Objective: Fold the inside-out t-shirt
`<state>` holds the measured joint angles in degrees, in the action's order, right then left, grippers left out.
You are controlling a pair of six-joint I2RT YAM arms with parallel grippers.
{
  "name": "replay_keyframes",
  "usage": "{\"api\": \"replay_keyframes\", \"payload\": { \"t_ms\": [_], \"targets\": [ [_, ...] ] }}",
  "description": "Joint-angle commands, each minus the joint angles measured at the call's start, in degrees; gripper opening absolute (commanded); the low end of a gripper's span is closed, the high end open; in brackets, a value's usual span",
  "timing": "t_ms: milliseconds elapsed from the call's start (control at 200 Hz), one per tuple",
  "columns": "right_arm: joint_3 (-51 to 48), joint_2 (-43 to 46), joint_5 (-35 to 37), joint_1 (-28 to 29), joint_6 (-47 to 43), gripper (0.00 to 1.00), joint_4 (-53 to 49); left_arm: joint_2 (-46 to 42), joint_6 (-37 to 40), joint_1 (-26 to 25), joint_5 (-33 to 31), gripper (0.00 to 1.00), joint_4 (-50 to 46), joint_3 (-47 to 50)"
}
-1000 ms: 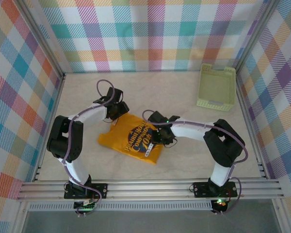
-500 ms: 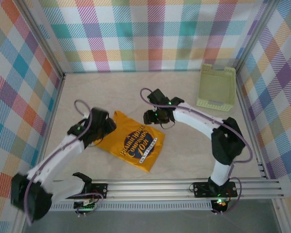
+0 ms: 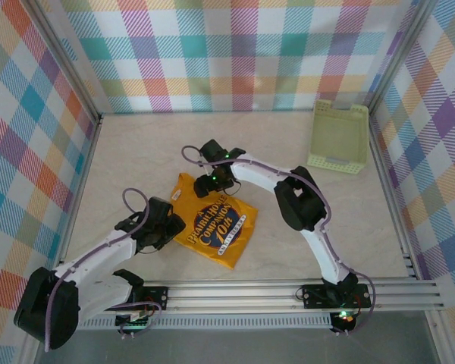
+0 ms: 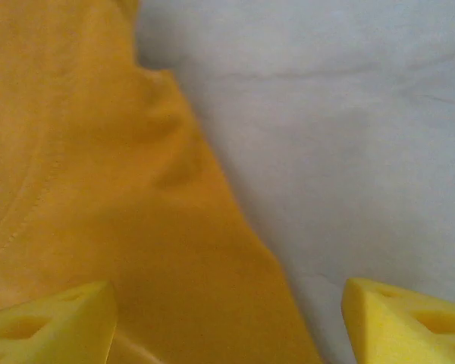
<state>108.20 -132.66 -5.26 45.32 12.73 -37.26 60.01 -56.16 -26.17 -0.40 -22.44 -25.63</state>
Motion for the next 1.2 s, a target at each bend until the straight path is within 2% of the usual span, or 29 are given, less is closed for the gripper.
{"api": "replay_keyframes", "payload": {
  "t_ms": [0,110,215,295,440,560,625,775,950,1194],
  "targets": [
    [3.04,-2.24,-0.72,0.95,-1.55,0.75,-2.86,3.09,0.36,-0.34,1.07,0.65,5.78,-0.39],
    [1.89,-2.8,3.57,0.82,-0.6,0.65,-4.77,7.34,2.85,0.24,0.34,0.59,5.83,-2.85],
    [-6.3,1.7,5.78,0.03,2.51,0.54,-1.85,12.35,5.47,1.49,1.44,0.56,7.92,-5.08],
    [-13.37,6.32,7.45,-1.49,7.02,0.5,0.21,17.71,8.66,1.9,2.77,0.55,9.94,-8.18],
    [-28.85,16.66,6.91,-4.41,13.6,0.51,5.61,29.78,15.29,2.09,8.03,0.52,9.4,-18.5],
    [-35.24,21.65,9.77,-6.7,16.49,0.53,4.43,32.35,19.38,2.09,5.41,0.59,3.53,-24.25],
    [-37.41,24.02,8.97,-9.07,17.06,0.56,4.67,32.28,21.02,2.09,3.86,0.63,0.9,-26.19],
    [-38.33,25.73,6.19,-12.49,16.67,0.62,6.08,32.45,21.93,2.09,2.96,0.68,-2.01,-27.83],
    [-33.46,22.26,0.87,-12.71,15.61,0.67,6.72,32.57,17.55,2.18,1.99,0.71,-1.37,-25.97],
    [-25.42,14.64,1.9,-11.32,14.16,0.68,3.6,37.89,14.58,2.01,8.58,0.62,8.21,-24.49]
  ]
}}
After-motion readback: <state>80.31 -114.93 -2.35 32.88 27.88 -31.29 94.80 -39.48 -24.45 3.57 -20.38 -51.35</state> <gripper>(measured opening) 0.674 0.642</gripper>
